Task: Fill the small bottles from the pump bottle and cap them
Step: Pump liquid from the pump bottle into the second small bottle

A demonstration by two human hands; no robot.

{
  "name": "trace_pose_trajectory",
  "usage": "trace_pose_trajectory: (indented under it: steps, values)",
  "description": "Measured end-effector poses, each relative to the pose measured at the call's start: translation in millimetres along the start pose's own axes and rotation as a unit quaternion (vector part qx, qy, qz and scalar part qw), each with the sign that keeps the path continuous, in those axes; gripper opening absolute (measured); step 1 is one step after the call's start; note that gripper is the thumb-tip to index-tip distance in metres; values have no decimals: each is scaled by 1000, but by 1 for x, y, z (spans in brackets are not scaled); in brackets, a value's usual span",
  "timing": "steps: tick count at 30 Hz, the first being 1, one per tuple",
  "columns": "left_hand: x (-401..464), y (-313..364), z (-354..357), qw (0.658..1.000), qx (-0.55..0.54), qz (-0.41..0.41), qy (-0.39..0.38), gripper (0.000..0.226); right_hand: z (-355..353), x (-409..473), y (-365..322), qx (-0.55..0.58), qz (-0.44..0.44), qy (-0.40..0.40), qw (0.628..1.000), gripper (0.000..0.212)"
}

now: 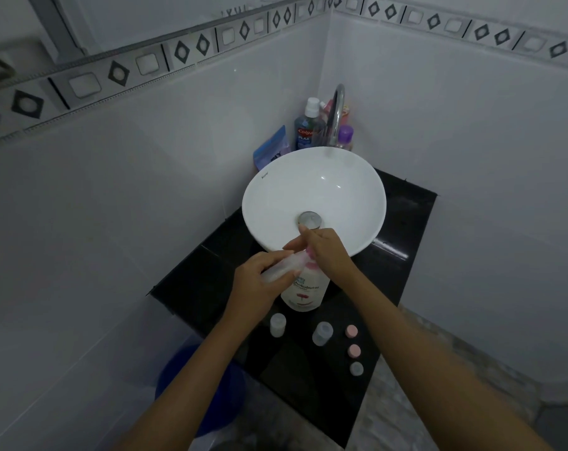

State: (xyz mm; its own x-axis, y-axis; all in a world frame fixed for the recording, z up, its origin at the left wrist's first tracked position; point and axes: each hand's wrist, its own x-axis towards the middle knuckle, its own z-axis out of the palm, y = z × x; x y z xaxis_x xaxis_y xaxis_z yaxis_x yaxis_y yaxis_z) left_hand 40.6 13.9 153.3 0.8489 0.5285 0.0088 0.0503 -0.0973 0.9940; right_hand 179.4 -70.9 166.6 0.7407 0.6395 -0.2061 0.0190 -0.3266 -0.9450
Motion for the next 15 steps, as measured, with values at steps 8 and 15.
trace_pose_trajectory:
  steps: [8, 15]
  values:
    - [0, 6, -2, 1000, -3, 25, 1, 29, -6, -2, -8, -29, -32, -12, 999, 44]
    - [1, 1, 0, 1000, -8, 19, -2, 27, -3, 1, -3, -14, -4, 9, 1000, 46]
